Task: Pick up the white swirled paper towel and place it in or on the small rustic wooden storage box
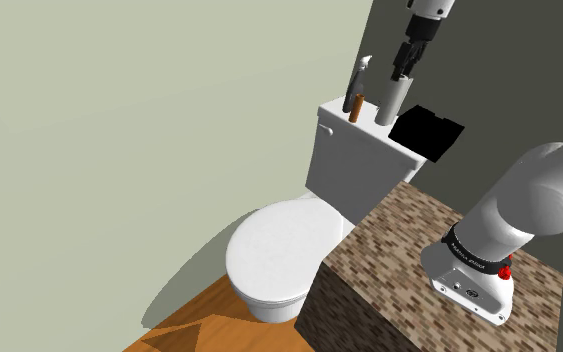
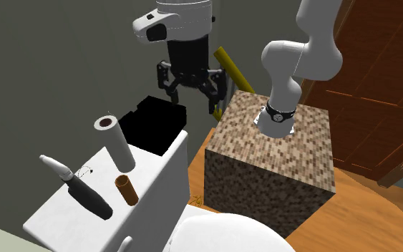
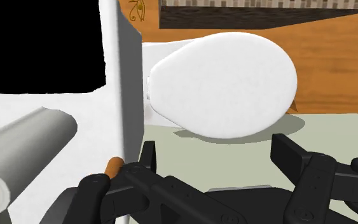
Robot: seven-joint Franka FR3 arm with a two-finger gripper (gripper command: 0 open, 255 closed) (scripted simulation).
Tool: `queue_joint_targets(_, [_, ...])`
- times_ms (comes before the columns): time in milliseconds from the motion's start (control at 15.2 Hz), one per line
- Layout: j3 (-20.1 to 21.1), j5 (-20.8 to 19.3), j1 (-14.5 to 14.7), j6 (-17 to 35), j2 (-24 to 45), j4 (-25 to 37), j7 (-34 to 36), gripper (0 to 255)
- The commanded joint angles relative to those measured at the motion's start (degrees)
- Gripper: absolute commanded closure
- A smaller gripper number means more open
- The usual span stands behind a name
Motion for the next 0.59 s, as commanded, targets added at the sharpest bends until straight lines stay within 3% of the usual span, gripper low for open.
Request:
queue_joint_targets(0, [-2.1,0.7,-0.3,1.2,3.8,2.6,-3.1,0])
queue_joint_targets(528, [-8.3,7.8,-2.7,3.1,21.1,16.4,-15.5,0])
